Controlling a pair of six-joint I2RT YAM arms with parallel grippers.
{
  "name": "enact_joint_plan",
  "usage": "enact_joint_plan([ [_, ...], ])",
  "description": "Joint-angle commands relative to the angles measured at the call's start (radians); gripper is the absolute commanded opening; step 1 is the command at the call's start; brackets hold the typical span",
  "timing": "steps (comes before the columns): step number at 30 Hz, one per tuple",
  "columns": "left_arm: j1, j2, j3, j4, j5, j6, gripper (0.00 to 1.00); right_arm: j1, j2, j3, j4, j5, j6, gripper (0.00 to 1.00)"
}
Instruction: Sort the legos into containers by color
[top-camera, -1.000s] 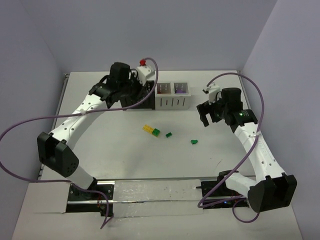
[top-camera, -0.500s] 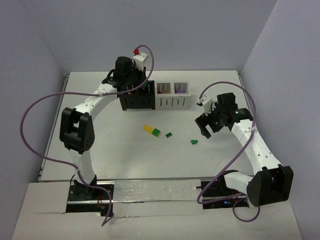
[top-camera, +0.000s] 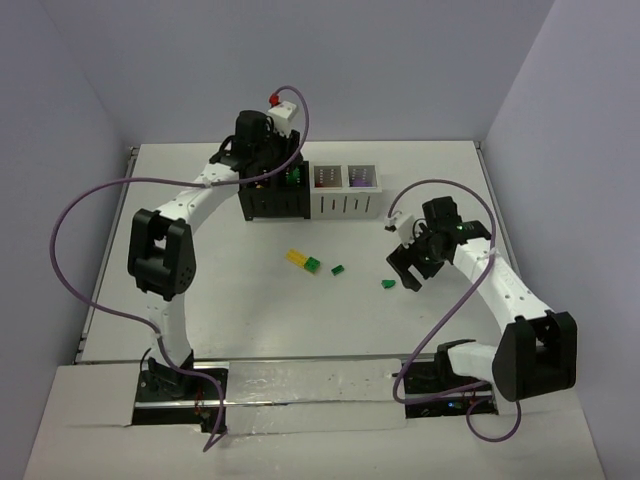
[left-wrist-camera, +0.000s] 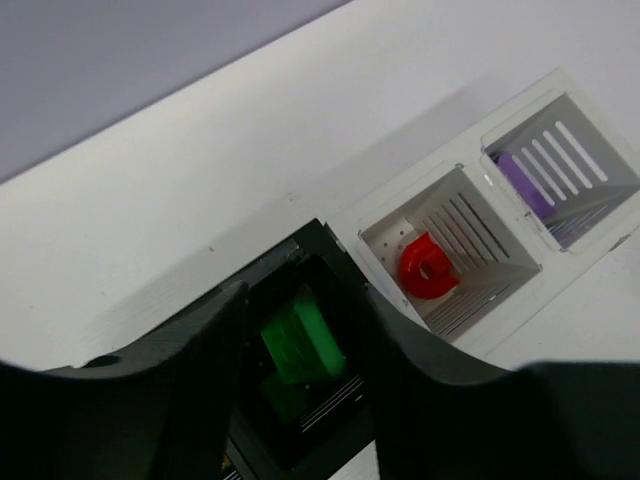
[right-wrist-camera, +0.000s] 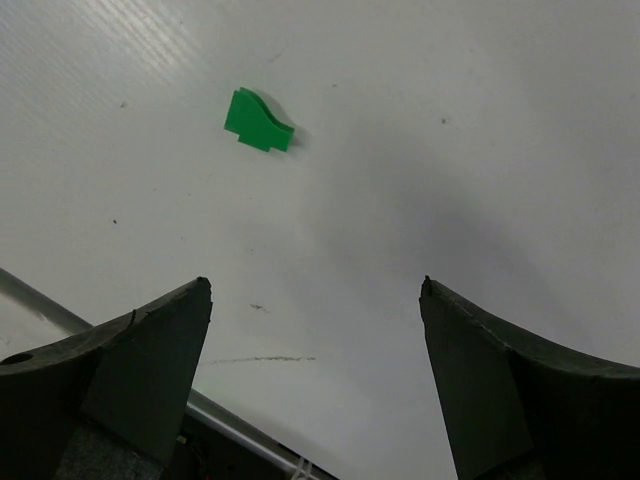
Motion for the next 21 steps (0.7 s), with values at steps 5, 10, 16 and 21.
enact_joint_plan([
  [5, 0.005, -0.054, 0.163, -0.083, 0.019, -0.04, 0.67, 0.126, 0.073, -0.026, 0.048, 0.036, -0.08, 0.9],
  [10, 0.013, -0.144, 0.163, -0.121, 0.053, -0.052, 0.69, 0.179, 0.134, 0.004, 0.057, 0.025, -0.124, 0.9],
  [16, 0.014, -0.272, 0.076, -0.161, 0.1, -0.069, 0.69, 0.201, 0.242, 0.041, 0.071, 0.004, -0.226, 0.88],
  [21, 0.019, -0.347, -0.009, -0.164, 0.111, -0.085, 0.7, 0.222, 0.297, 0.041, 0.13, 0.013, -0.273, 0.87],
])
